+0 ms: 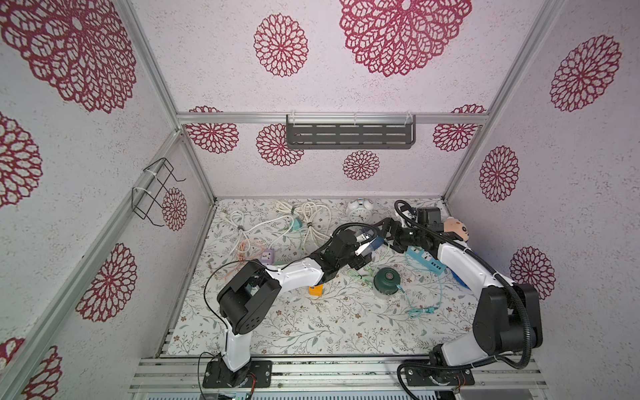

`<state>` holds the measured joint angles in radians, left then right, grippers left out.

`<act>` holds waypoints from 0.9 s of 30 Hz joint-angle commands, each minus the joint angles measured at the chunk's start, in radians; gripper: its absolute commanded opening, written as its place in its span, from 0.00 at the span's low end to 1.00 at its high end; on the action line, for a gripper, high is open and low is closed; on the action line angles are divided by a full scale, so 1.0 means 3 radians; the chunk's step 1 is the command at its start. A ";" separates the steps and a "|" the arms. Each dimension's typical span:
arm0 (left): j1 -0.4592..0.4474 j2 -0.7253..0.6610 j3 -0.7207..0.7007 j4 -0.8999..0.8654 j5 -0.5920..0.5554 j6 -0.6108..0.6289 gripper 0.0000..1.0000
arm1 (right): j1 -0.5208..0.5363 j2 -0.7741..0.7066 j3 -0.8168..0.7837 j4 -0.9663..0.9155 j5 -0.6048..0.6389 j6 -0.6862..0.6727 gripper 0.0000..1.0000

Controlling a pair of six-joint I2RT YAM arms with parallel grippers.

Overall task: Charge the cordless meat grinders
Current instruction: Pick up the cordless meat grinder at the center of the board.

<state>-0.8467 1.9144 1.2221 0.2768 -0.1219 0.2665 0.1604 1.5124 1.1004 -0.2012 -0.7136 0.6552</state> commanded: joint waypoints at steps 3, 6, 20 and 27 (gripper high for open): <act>-0.0064 -0.0248 -0.0069 0.0514 0.0048 -0.0070 0.87 | 0.0050 0.0055 -0.0013 0.0036 -0.0282 0.0026 0.99; -0.0089 -0.0284 -0.0088 0.0547 0.0088 -0.0057 0.86 | 0.0054 0.0082 -0.0002 0.0105 -0.0427 0.0099 0.99; -0.0108 -0.0358 -0.0078 0.0504 0.0211 -0.0212 0.87 | 0.0074 -0.0313 -0.0189 0.0019 -0.0650 0.0108 0.88; -0.0113 -0.0292 -0.0003 0.0499 0.0103 -0.0289 0.98 | 0.0068 -0.0347 -0.0084 -0.0234 -0.0505 -0.0098 0.78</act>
<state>-0.8791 1.8561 1.1736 0.3450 -0.0528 0.2062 0.1570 1.4513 1.0458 -0.2031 -0.8291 0.6937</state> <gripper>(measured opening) 0.976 0.901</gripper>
